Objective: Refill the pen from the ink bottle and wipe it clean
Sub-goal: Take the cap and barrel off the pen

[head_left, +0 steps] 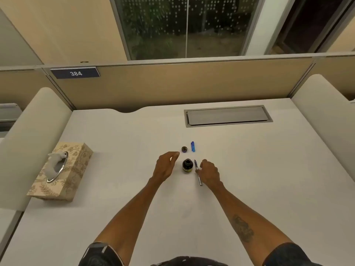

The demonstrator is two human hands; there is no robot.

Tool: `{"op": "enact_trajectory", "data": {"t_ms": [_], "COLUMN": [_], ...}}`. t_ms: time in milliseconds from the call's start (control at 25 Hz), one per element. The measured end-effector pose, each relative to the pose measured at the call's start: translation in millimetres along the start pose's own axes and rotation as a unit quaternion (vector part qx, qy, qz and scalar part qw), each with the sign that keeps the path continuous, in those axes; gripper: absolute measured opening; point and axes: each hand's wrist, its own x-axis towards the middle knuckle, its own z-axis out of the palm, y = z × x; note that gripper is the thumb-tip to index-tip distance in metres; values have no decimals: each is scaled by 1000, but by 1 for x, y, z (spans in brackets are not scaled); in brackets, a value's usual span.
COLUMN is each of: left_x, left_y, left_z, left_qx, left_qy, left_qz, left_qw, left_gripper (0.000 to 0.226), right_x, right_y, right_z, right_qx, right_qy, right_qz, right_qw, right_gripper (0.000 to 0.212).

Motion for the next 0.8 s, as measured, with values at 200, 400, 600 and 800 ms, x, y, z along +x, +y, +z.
{"op": "enact_trajectory", "data": {"t_ms": [200,400,600,800], "left_x": [4,8,14,28], "left_y": [2,2,7,44], "left_z": [0,-3,-3,-19], "left_qx": [-81,-69,-101,-139], "left_qy": [7,0,1,22], "left_qz": [-33,-37,-36,3], "left_qw": [996,997,994,990], "left_gripper": [34,35,34,28], "right_x": [-4,-3,5,19], "right_y": [0,1,-5,-32], "right_z": [4,7,-12,-50], "right_qx": [-37,-16,75,235], "right_qy": [3,8,50,126], "right_qz": [20,29,53,4], "right_qw": [999,999,994,964], "right_gripper": [24,18,21,12]}}
